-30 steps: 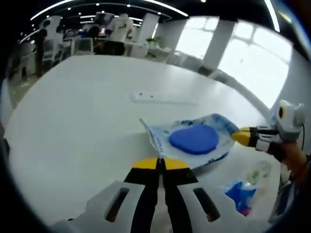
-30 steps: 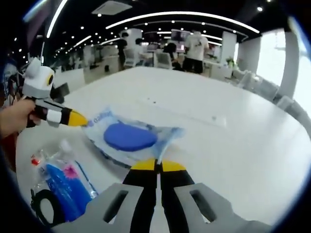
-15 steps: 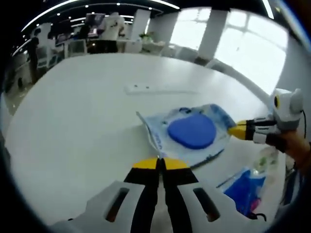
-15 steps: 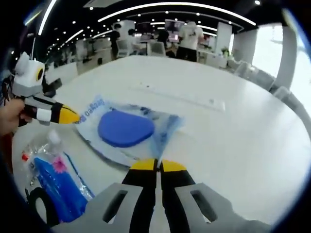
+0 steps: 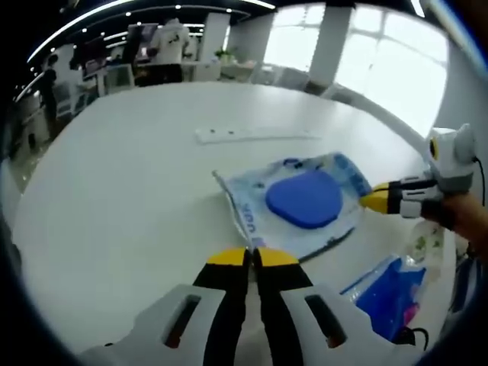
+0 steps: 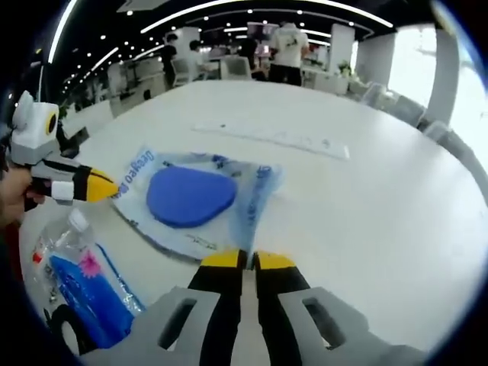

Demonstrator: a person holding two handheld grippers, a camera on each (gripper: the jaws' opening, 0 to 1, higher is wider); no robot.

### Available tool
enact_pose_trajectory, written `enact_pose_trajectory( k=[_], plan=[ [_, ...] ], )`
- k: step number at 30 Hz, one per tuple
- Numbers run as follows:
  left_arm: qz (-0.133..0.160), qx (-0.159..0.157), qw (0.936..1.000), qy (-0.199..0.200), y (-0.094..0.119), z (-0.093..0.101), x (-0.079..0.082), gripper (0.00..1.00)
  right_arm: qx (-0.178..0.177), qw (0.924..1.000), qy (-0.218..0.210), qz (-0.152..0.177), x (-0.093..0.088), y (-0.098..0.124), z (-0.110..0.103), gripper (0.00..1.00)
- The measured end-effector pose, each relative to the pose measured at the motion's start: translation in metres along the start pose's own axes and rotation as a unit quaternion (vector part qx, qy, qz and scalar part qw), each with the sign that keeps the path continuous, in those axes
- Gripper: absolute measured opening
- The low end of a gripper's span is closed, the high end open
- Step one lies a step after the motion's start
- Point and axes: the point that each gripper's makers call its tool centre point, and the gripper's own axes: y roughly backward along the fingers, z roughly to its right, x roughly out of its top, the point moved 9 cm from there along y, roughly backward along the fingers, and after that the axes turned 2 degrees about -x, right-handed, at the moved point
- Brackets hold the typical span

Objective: Arrange the tabletop items into an orderly group along one side of the table until the central work area is clear of visible clutter.

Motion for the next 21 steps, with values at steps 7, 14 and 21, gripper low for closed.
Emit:
enact_pose_trajectory(
  k=[7,14,21],
  plan=[
    [-0.006,0.027,0.9995,-0.015,0.008,-0.002,0.004,0.15,-0.016,0.9975,-0.067,0.018,0.004,0.011,0.005,0.34],
    [0.007,0.028,0.9996,0.002,0.024,-0.003,0.013,0.27,-0.017,0.996,-0.076,0.043,0.015,0.025,-0.001,0.51],
    [0.019,0.022,0.9995,0.012,0.042,0.003,0.02,0.39,0.005,0.9953,-0.077,0.059,0.022,0.042,-0.011,0.69]
  ],
)
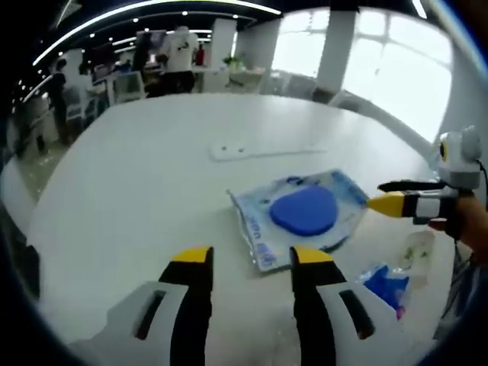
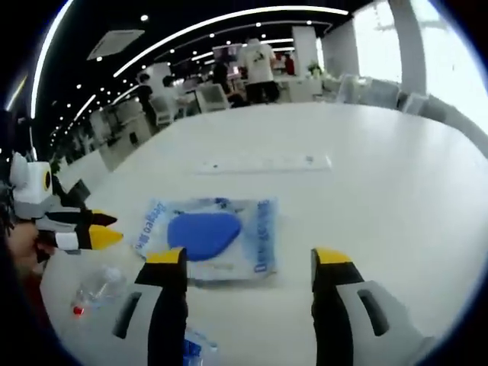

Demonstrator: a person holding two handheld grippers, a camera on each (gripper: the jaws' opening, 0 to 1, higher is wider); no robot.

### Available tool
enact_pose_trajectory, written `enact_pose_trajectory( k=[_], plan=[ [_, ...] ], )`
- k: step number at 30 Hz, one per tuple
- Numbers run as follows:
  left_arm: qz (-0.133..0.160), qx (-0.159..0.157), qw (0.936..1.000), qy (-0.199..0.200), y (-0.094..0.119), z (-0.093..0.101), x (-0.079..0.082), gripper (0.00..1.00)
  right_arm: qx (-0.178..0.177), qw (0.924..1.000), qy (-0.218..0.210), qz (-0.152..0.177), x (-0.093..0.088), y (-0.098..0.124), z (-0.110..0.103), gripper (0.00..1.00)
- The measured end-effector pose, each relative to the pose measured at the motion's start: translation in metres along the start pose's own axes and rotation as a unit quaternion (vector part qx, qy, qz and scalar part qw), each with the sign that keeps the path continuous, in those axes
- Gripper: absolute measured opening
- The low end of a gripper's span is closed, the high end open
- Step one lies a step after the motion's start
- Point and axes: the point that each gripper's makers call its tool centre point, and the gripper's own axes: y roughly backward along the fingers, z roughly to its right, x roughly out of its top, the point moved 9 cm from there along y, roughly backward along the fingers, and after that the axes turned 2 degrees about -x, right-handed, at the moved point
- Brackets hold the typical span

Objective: Arrange the tabletop items into an orderly group along one side of the table until the central work area is clear of visible clutter.

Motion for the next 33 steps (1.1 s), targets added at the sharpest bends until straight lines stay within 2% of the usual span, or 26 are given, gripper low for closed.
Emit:
enact_pose_trajectory(
  k=[3,7,12,19,21,29,33],
  plan=[
    [0.003,-0.004,1.0,0.006,0.009,0.004,0.002,0.44,0.025,0.9996,-0.015,-0.001,0.001,0.011,-0.007,0.75],
    [0.001,-0.001,1.0,-0.001,0.021,0.008,0.002,0.51,0.037,0.9991,-0.02,0.004,0.004,0.023,-0.013,0.82],
    [-0.007,-0.01,0.9996,0.025,0.035,0.011,0.0,0.57,0.056,0.9981,-0.025,0.008,0.007,0.04,-0.021,0.89],
    [-0.012,-0.012,0.9998,0.008,0.055,0.017,-0.01,0.65,0.077,0.997,-0.003,0.0,0.002,0.061,-0.033,0.99],
    [0.0,-0.02,0.9998,0.001,0.06,0.019,-0.013,0.64,0.084,0.9965,0.002,-0.001,0.001,0.067,-0.037,0.99],
    [-0.022,-0.021,0.9995,-0.004,0.072,0.024,-0.028,0.67,0.1,0.9946,0.026,-0.002,-0.007,0.091,-0.05,0.99],
    [-0.026,-0.026,0.9993,-0.008,0.078,0.031,-0.03,0.68,0.107,0.994,0.019,0.001,-0.013,0.104,-0.053,0.99]
  ],
)
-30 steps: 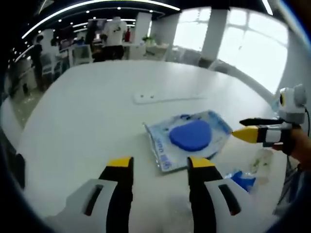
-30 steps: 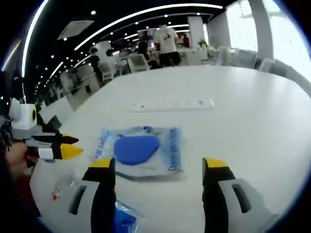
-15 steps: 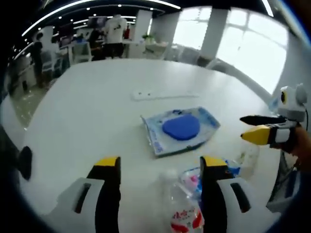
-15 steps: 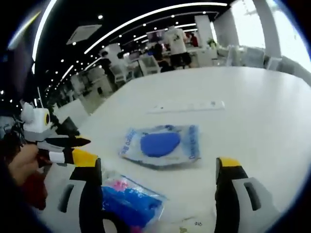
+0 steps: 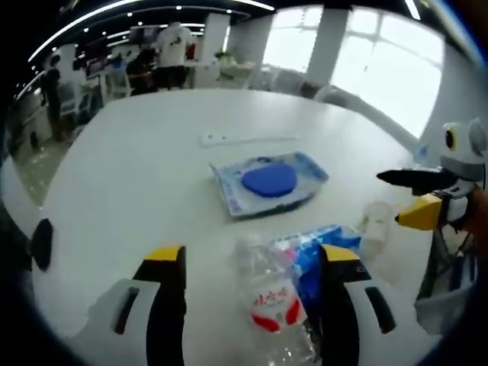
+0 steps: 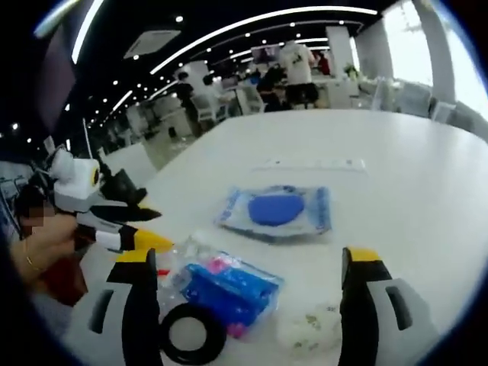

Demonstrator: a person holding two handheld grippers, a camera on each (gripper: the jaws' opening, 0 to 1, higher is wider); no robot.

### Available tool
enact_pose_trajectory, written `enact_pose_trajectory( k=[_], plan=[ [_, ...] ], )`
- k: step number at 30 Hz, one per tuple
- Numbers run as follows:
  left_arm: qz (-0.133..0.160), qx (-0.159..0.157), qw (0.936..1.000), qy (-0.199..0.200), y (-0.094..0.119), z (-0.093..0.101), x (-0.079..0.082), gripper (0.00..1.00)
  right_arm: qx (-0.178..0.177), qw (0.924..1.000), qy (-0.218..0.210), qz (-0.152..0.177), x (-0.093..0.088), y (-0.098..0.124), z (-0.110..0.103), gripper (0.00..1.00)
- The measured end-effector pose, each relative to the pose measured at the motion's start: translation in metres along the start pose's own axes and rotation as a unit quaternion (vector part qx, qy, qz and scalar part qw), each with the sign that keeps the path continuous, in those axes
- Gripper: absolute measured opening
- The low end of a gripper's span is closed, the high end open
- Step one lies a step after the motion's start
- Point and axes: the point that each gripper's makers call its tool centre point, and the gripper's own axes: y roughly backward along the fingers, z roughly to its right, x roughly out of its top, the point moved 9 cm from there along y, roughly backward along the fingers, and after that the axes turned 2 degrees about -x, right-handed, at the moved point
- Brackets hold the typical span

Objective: Arrange the tabletop items into an orderly group along one side of the table until the central work area is clear of visible clutter.

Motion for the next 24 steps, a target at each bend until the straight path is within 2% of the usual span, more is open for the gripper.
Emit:
enact_pose_trajectory(
  k=[11,17,24],
  plan=[
    [-0.037,0.0,0.9993,-0.003,-0.003,0.005,-0.014,0.65,0.005,0.9999,-0.008,0.001,-0.023,0.024,-0.011,0.99],
    [-0.057,0.011,0.9983,0.007,-0.009,-0.001,-0.019,0.59,0.004,0.9997,-0.022,0.008,-0.025,0.03,-0.013,0.99],
    [-0.07,0.006,0.9969,0.034,-0.016,0.002,-0.022,0.52,0.0,0.9993,-0.034,0.013,-0.029,0.031,-0.013,0.99]
  ],
)
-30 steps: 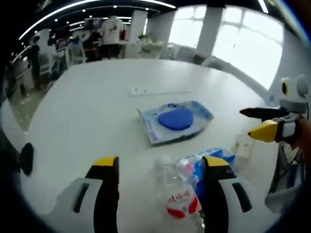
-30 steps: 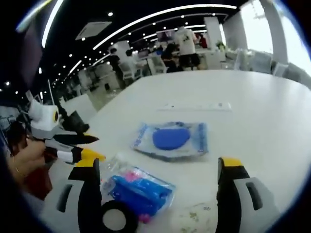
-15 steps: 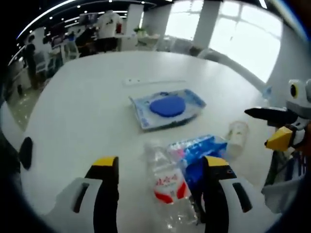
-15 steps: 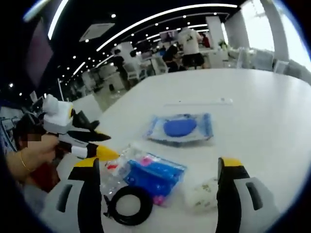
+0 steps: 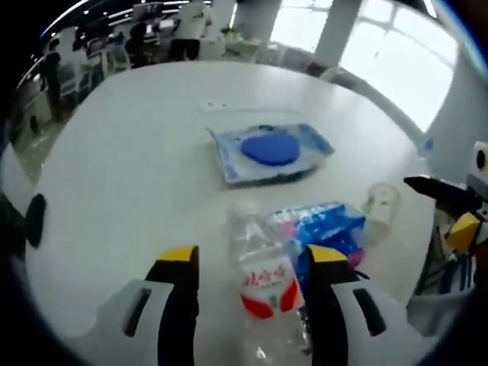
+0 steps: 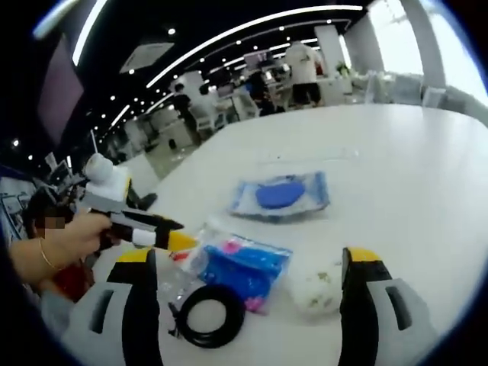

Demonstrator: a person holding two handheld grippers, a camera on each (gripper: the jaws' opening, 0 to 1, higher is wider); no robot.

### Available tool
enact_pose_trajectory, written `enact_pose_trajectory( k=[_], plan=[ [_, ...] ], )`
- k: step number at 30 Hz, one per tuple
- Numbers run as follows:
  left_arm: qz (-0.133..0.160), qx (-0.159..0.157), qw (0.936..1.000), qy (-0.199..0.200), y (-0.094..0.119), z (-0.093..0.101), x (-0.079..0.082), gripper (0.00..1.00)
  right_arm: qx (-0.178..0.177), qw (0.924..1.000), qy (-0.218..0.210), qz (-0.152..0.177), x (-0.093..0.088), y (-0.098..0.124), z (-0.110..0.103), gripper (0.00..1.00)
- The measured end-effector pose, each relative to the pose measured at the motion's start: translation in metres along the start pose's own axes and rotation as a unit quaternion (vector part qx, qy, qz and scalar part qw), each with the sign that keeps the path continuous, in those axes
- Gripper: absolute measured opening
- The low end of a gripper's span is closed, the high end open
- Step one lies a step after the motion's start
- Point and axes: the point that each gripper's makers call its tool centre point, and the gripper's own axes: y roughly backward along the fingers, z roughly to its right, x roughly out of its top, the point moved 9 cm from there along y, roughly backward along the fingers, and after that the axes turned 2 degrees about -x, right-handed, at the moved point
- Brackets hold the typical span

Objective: Arrange the tabletop items into an orderly group along one side of the table until the central work area is clear of visible clutter.

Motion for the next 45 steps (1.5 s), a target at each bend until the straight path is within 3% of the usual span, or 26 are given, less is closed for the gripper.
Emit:
enact_pose_trajectory(
  k=[11,14,18,33,39,45],
  plan=[
    [-0.069,0.018,0.9975,0.0,-0.009,0.008,0.007,0.38,-0.007,1.0,0.0,0.003,-0.001,0.002,0.001,0.99],
    [-0.102,0.034,0.9941,0.012,-0.009,0.011,0.006,0.33,-0.005,1.0,0.0,0.004,0.0,0.002,-0.001,0.99],
    [-0.142,0.037,0.9892,0.005,-0.013,0.012,0.006,0.35,-0.006,1.0,-0.001,0.005,0.001,0.004,0.0,0.99],
    [-0.166,0.054,0.9839,0.039,-0.014,0.015,0.002,0.36,-0.009,0.9999,0.005,0.004,0.003,0.006,-0.002,0.99],
    [-0.2,0.046,0.9735,0.1,-0.018,0.01,0.0,0.36,-0.008,1.0,0.003,-0.002,0.002,0.005,-0.002,0.99],
    [-0.211,0.041,0.9668,0.138,-0.021,0.007,-0.004,0.37,-0.007,0.9999,0.006,-0.01,0.0,0.004,-0.004,0.99]
  ],
)
